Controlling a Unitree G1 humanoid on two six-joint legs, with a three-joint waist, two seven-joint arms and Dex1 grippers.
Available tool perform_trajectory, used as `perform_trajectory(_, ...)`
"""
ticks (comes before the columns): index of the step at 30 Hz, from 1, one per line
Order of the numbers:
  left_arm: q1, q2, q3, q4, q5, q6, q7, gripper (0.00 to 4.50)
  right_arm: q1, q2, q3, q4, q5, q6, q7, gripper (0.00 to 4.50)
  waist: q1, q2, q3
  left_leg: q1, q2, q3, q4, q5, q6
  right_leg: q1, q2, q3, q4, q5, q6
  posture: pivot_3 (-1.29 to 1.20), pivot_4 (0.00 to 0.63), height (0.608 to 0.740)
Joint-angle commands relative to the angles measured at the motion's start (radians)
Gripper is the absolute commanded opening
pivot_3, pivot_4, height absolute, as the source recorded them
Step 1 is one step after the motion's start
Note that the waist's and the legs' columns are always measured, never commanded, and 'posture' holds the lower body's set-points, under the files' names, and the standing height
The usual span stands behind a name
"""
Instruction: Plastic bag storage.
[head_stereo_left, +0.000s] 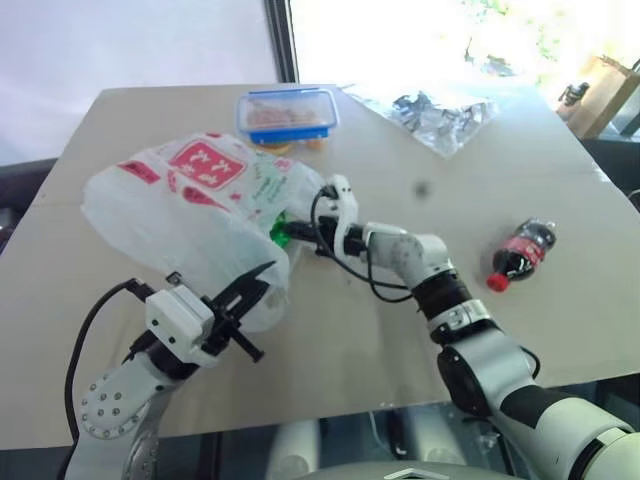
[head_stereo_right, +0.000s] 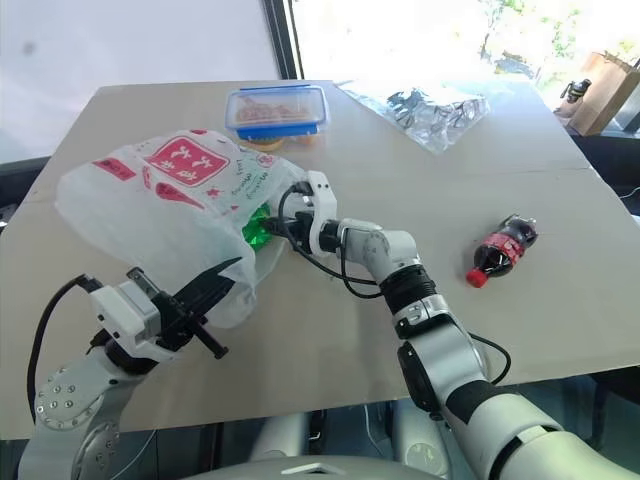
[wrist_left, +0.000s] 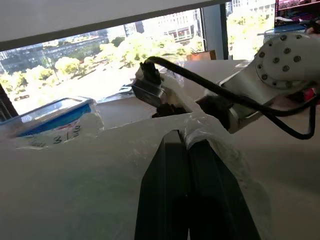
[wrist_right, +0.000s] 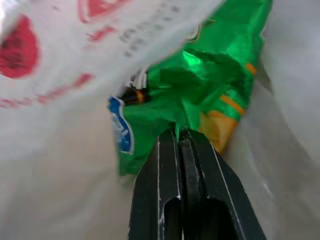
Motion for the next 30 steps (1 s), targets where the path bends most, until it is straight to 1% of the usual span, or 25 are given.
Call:
perform_trajectory(1,0.001,-0.004,0.008,-0.004,-0.032,0.013,0.006,0.00,-0.051,0.073,0.000,0.023,-0.043,-0.114,0.066,0.97,-0.001,0.001,0.000,0.000,0.000,0.000,0.000,0.000,0.000,0.000,0.000,0.000,0.000,0.000,0.000,0.00,0.150,0.740)
perform_trajectory(2,-0.009,-0.007,0.002,-0.002,-0.042,0.020,0.005,0.00,-0.047,0.043,0.001,0.014,-0.062,-0.135,0.074,1.37,-0.001,0.000,0.000,0.000,0.000,0.000,0.000,0.000,0.000,0.000,0.000,0.000,0.000,0.000,0.000,0.00,0.150,0.740)
perform_trajectory(3,-0.020,-0.008,-0.007,-0.002,-0.052,0.027,0.002,0.00,-0.044,0.015,0.002,0.005,-0.084,-0.159,0.074,1.88,0.000,0.001,0.000,0.000,0.000,0.000,0.000,0.000,0.000,0.000,0.000,0.000,0.000,0.000,0.000,0.00,0.150,0.740)
perform_trajectory(6,-0.068,-0.018,-0.034,0.002,-0.083,0.059,0.004,0.00,-0.034,-0.044,-0.040,-0.042,-0.084,-0.160,0.095,3.24,0.003,0.000,0.000,0.000,0.000,0.000,0.000,0.000,0.000,0.000,0.000,0.000,0.000,0.000,0.000,0.00,0.150,0.740)
perform_trajectory(9,-0.112,-0.020,-0.054,0.001,-0.130,0.112,0.006,0.00,0.005,-0.094,-0.050,-0.158,-0.057,-0.088,0.142,3.24,0.007,0.000,0.000,-0.001,0.000,0.000,0.000,0.000,0.000,0.000,-0.001,0.000,0.000,0.000,0.000,0.00,0.150,0.740)
perform_trajectory(13,-0.177,-0.025,-0.099,0.011,-0.173,0.174,-0.005,0.00,0.109,-0.182,-0.060,-0.432,-0.006,0.041,0.159,3.24,0.008,0.000,0.000,-0.001,0.000,0.000,0.000,0.000,0.000,0.001,-0.001,0.000,0.000,0.000,0.000,0.00,0.150,0.740)
perform_trajectory(15,-0.213,-0.033,-0.120,0.022,-0.186,0.195,-0.006,0.00,0.156,-0.234,-0.088,-0.568,0.009,0.088,0.120,3.24,0.007,0.001,0.001,-0.001,0.000,-0.001,0.000,0.000,0.000,0.000,-0.001,0.000,0.000,0.000,0.000,0.00,0.150,0.740)
perform_trajectory(18,-0.278,-0.048,-0.157,0.055,-0.201,0.223,-0.020,0.00,0.222,-0.354,-0.129,-0.754,-0.017,0.131,0.059,3.24,0.008,0.001,0.001,-0.001,-0.001,0.000,0.000,0.000,0.000,0.001,-0.001,0.000,0.000,0.000,0.001,0.00,0.150,0.740)
perform_trajectory(21,-0.359,-0.068,-0.200,0.100,-0.222,0.254,-0.043,0.00,0.269,-0.456,-0.235,-0.892,-0.019,0.205,-0.047,3.24,0.016,0.001,0.001,-0.001,-0.001,-0.001,0.000,0.000,0.000,0.001,-0.001,0.000,0.000,0.000,0.001,0.00,0.150,0.740)
perform_trajectory(24,-0.447,-0.095,-0.247,0.156,-0.235,0.282,-0.079,0.00,0.331,-0.548,-0.316,-0.986,-0.035,0.249,-0.123,3.24,0.031,0.001,0.001,-0.001,-0.002,-0.001,0.001,0.000,0.000,0.001,0.000,0.000,-0.001,0.000,0.001,0.00,0.150,0.740)
perform_trajectory(27,-0.560,-0.143,-0.314,0.240,-0.237,0.297,-0.142,0.00,0.400,-0.608,-0.432,-1.074,-0.032,0.318,-0.213,3.24,0.030,0.001,0.001,-0.001,-0.002,0.000,0.001,0.000,0.000,0.001,0.000,0.001,-0.001,0.000,0.001,0.00,0.150,0.740)
perform_trajectory(28,-0.586,-0.155,-0.326,0.263,-0.239,0.299,-0.159,0.00,0.414,-0.618,-0.453,-1.098,-0.034,0.336,-0.236,3.24,0.031,0.001,0.001,-0.001,-0.002,0.000,0.001,0.000,0.000,0.001,0.000,0.001,-0.001,0.000,0.001,0.00,0.150,0.740)
perform_trajectory(30,-0.666,-0.186,-0.362,0.325,-0.265,0.324,-0.223,0.00,0.455,-0.651,-0.520,-1.169,-0.081,0.394,-0.318,3.24,0.028,0.003,0.001,-0.001,-0.002,0.000,0.001,0.000,0.000,0.001,0.000,0.001,-0.001,0.000,0.001,0.00,0.150,0.740)
